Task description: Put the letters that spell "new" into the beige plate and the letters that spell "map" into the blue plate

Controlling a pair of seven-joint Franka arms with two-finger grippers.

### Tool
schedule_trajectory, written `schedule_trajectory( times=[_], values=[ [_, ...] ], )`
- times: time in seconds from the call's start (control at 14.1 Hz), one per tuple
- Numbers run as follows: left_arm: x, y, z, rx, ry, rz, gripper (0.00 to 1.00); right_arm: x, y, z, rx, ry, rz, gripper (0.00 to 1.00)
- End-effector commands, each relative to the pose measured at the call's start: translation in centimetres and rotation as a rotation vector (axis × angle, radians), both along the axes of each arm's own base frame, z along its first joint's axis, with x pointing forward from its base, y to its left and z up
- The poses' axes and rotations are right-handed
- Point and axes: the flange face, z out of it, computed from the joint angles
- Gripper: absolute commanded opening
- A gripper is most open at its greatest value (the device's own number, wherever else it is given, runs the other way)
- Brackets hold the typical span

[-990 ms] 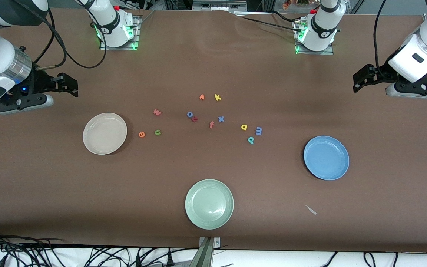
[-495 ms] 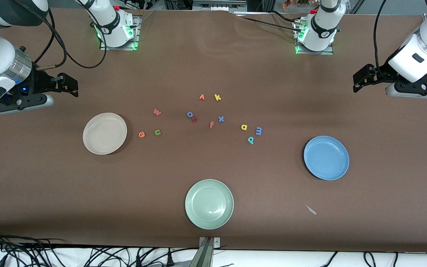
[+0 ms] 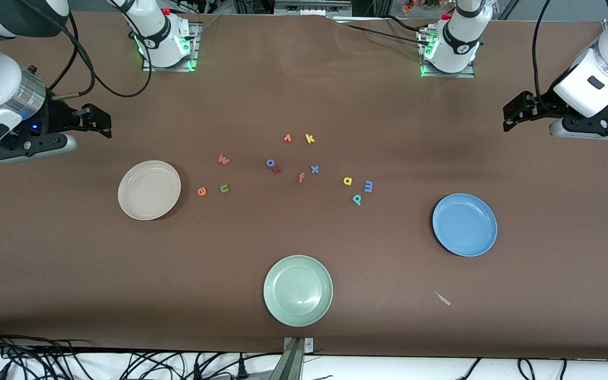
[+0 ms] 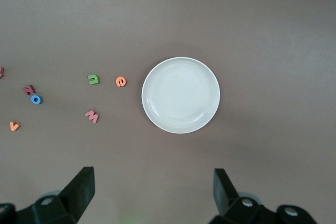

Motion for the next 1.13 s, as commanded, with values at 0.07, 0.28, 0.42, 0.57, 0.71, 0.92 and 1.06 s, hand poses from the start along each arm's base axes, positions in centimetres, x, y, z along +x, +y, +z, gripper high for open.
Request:
schedule_trajectory(
  times=[0.07,0.28,0.42,0.57,0.71,0.92,1.06],
  values=[
    [0.1,-0.1,0.6,-0.008,0.006,-0.001,1.0,-0.3,-0.1,0.0,-0.013,-0.008,-0.008,1.0],
    [0.1,-0.2,0.5,-0.007,0.012,0.003,1.0,-0.3,-0.1,-0.2,-0.013,-0.009,-0.007,1.0],
    [0.1,-0.3,0.4,-0.007,0.014,0.0,1.0,-0.3,-0.1,-0.2,-0.012,-0.011,-0.007,1.0],
    [0.3,-0.3,0.3,-0.006,0.011,-0.001,1.0,-0.2,-0.1,-0.2,-0.012,-0.012,-0.007,1.0],
    [0.5,-0.3,-0.1,-0.006,0.015,-0.001,1.0,-0.2,-0.1,-0.3,-0.012,-0.012,-0.007,1.0],
    [0.7,-0.4,-0.2,-0.005,0.015,0.0,1.0,-0.2,-0.1,-0.4,-0.012,-0.012,-0.007,1.0],
    [0.8,-0.4,-0.6,-0.004,0.02,0.002,1.0,-0.2,-0.1,-0.4,-0.012,-0.012,-0.007,1.0]
  ],
)
